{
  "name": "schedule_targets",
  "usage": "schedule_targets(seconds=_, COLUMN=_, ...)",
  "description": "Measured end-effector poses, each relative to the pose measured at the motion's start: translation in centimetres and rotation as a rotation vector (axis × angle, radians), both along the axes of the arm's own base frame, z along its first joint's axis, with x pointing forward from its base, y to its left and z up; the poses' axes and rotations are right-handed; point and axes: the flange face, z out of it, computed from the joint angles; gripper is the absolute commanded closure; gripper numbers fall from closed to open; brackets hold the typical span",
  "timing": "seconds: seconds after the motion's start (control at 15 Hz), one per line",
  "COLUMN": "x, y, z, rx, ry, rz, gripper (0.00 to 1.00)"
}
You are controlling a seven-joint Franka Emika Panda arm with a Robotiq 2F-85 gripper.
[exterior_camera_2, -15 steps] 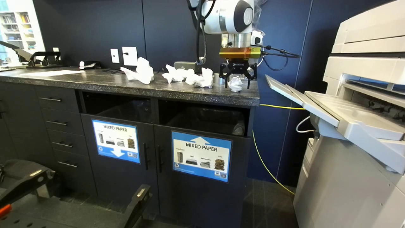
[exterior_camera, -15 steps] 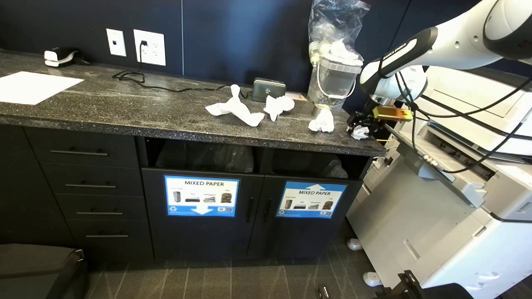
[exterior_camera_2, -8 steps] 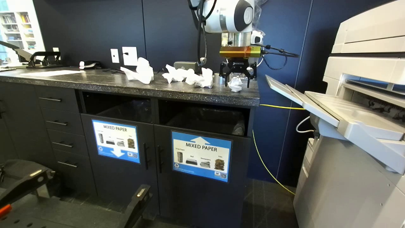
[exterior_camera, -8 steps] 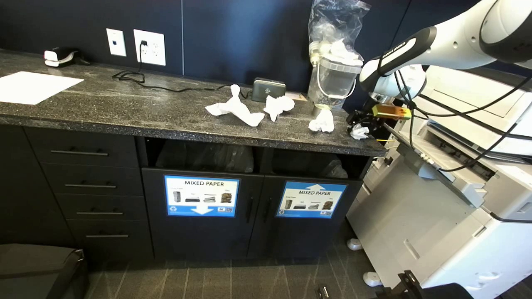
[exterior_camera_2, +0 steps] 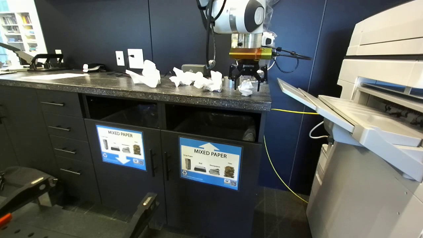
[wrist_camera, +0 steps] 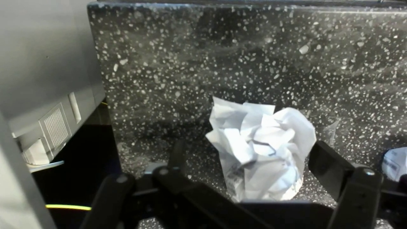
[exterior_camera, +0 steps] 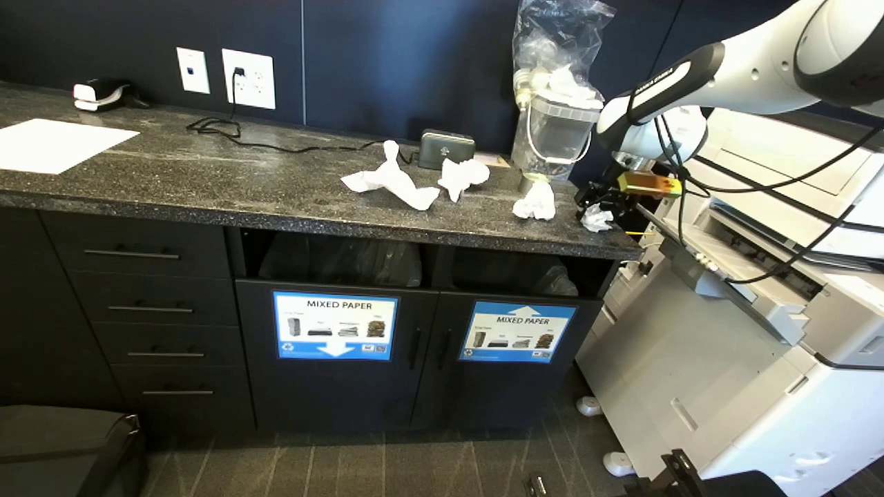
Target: Place two crumpled papers inside the bin on the right
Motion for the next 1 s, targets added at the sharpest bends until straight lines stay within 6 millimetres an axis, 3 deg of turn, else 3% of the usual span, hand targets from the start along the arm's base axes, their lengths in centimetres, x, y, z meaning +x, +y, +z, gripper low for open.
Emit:
schedule_targets(seconds=0.13, x=0.08, y=0.05, z=-0.1, rx=0.001, ry=0.0, rz=0.003, gripper=0.31)
schedule_targets(seconds=0.33, x=0.17, y=0.09, z=-0.23, rx=0.002, ry=0.0, rz=0.006, gripper=0.57)
schedule_targets(seconds=0.6, x=0.26, y=0.09, z=-0.23, rx=0.001, ry=-0.001, rz=0.01, gripper=0.84)
schedule_targets(seconds=0.87, x=0.5, y=0.05, z=0.29, rx=-0.001, ry=-0.011, rz=0.01, gripper=0.91)
schedule_targets(seconds=1.0, x=0.54, y=0.05, z=0.45, rx=-0.001, ry=-0.009, rz=0.011, gripper=0.89)
